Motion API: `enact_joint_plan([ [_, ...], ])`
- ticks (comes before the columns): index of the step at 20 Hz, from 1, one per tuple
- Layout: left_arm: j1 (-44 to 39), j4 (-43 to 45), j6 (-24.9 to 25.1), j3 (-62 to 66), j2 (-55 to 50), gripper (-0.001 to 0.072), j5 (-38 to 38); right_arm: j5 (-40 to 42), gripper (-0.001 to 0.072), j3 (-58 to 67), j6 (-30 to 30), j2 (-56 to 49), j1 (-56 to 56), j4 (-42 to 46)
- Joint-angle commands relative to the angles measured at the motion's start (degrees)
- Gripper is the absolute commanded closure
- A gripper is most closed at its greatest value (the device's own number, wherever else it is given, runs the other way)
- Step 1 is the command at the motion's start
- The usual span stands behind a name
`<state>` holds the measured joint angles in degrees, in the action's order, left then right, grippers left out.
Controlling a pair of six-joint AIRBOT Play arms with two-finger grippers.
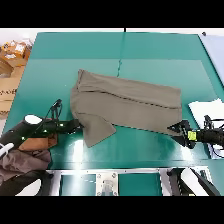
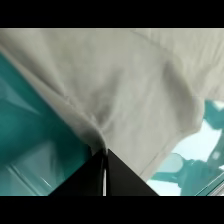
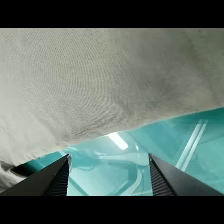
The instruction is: Fold the shirts.
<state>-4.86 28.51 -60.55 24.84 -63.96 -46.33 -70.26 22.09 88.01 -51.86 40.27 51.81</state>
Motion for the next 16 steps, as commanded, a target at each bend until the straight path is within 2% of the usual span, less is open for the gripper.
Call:
enact_joint_plan([
  [1, -1.3, 4.5, 0.1, 5.1, 0.0, 0.0680, -1.3, -0.7, 0.0159, -0.1, -0.2, 0.0, 0.0, -0.1],
  [4, -1.3, 8.0, -2.3, 9.1, 0.0, 0.0680, -4.2, 1.7, 0.0159, -1.2, 0.1, 0.0, 0.0, 0.0],
  [6, -1.3, 7.9, -2.6, 9.6, 0.0, 0.0680, -7.0, 8.6, 0.0159, -3.5, 2.3, 0.0, -0.1, -1.3],
  [10, -1.3, 8.0, -3.8, 9.6, 0.2, 0.0681, -12.8, 20.5, 0.0159, -7.2, 2.5, 0.0, -1.0, -6.2],
  [13, -1.3, 8.0, -6.0, 9.6, 2.9, 0.0681, -14.7, 24.7, 0.0179, -7.4, 2.4, -0.3, -2.1, -8.9],
  [14, -1.3, 8.5, -7.2, 9.6, 4.7, 0.0681, -15.0, 26.1, 0.0403, -7.4, 2.4, -0.7, -3.1, -9.0],
  [15, -1.3, 9.4, -8.6, 9.6, 6.5, 0.0681, -15.6, 27.5, 0.0514, -7.4, 2.4, -1.2, -4.2, -9.0],
  [16, -1.3, 10.7, -10.6, 9.6, 8.3, 0.0681, -16.9, 28.4, 0.0518, -7.4, 2.4, -1.7, -5.1, -9.2],
])
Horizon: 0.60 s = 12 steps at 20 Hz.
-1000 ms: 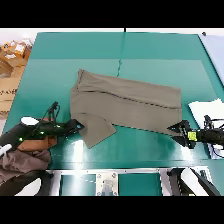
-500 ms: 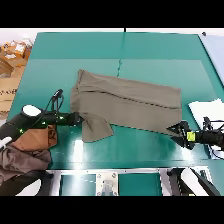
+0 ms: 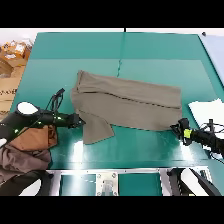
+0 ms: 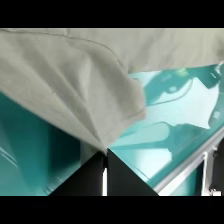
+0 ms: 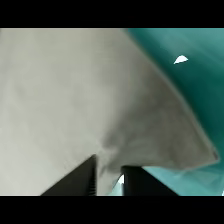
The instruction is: Fold the shirts.
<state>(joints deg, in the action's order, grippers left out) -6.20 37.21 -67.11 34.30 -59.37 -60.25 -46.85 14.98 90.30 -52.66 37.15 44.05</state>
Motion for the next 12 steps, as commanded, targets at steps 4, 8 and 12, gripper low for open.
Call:
enact_joint_plan([
  [4, 0.0, 7.5, -9.8, 0.1, 9.8, 0.0681, -9.3, 4.1, 0.0694, 0.5, -5.4, -1.2, -3.3, -1.0],
  [8, -0.1, 10.2, -14.4, 0.0, 13.8, 0.0681, -17.4, -9.0, 0.0693, 6.7, -5.9, 0.9, -1.8, 7.8],
  [12, -0.1, 9.3, -16.0, 1.7, 15.6, 0.0681, -18.2, -17.8, 0.0693, 14.5, -4.5, 4.0, -1.9, 11.0],
])
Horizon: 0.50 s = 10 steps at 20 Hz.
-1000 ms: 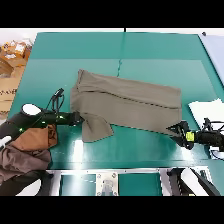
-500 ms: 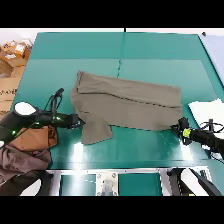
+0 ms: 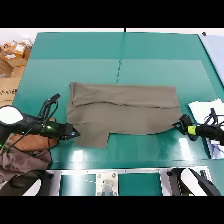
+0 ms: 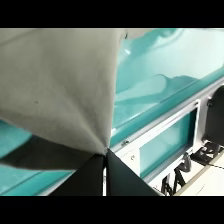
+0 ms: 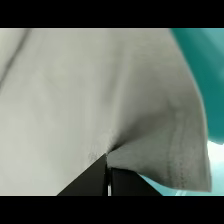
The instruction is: Fold the shirts.
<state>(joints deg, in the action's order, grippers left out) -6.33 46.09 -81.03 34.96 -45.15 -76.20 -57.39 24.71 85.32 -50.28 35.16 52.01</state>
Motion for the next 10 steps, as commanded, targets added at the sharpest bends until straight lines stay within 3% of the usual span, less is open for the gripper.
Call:
enact_joint_plan([
  [1, 0.0, 0.4, -2.1, 2.3, 1.4, 0.0681, -1.8, -8.8, 0.0693, 7.0, 1.2, 1.6, 0.0, 2.9],
  [6, 0.1, 2.3, -0.9, 14.2, -1.5, 0.0681, 5.2, -8.9, 0.0693, 16.3, 1.2, -0.8, -1.3, -3.3],
  [10, 0.1, 3.3, 2.2, 24.8, -14.6, 0.0681, 8.3, -2.8, 0.0693, 23.5, 1.2, -11.4, -5.9, -6.0],
])
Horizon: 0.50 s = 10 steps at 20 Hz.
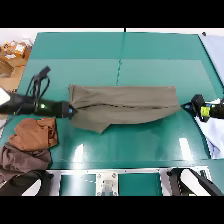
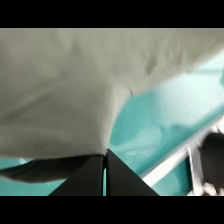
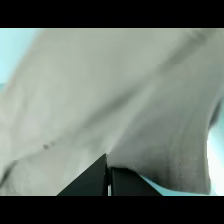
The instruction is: Fold the shirts.
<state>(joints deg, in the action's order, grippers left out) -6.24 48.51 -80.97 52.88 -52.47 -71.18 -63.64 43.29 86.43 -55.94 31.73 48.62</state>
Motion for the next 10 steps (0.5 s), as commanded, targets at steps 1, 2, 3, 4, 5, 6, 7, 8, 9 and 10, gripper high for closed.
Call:
enact_joint_plan([
  [1, 0.3, 1.2, 2.4, 9.6, -11.4, 0.0681, 4.4, 4.9, 0.0693, 7.1, 0.1, -9.4, -3.3, -3.6],
  [2, 0.8, 1.2, 2.7, 12.2, -15.2, 0.0681, 5.4, 5.9, 0.0693, 9.2, 0.1, -13.0, -4.1, -4.4],
  [3, 1.3, 1.1, 3.5, 15.2, -19.4, 0.0681, 6.6, 6.8, 0.0693, 11.4, -0.1, -16.8, -4.9, -4.7],
  [4, 1.6, 1.0, 4.7, 17.9, -23.2, 0.0681, 7.8, 7.8, 0.0693, 13.9, -0.1, -21.1, -5.9, -4.7],
  [5, 1.5, 0.1, 6.4, 20.6, -27.6, 0.0681, 8.8, 8.8, 0.0693, 16.5, -0.1, -25.6, -7.0, -4.8],
  [6, 1.5, -1.2, 8.1, 23.1, -32.0, 0.0680, 9.6, 9.6, 0.0693, 18.8, -0.1, -29.7, -7.9, -5.0],
  [7, 1.5, -2.8, 9.6, 25.6, -36.9, 0.0679, 10.4, 10.7, 0.0693, 21.1, -0.1, -33.8, -8.8, -5.7],
  [8, 1.5, -3.3, 10.4, 27.7, -41.0, 0.0679, 11.9, 12.5, 0.0692, 23.6, -0.1, -38.2, -9.6, -7.3],
  [9, 1.5, -3.6, 10.5, 29.5, -44.9, 0.0669, 14.8, 13.8, 0.0664, 26.2, -0.1, -41.9, -10.1, -8.7],
  [10, 1.6, -3.7, 10.5, 30.8, -47.3, 0.0391, 17.9, 14.2, 0.0459, 29.3, -0.1, -45.4, -10.1, -9.7],
])
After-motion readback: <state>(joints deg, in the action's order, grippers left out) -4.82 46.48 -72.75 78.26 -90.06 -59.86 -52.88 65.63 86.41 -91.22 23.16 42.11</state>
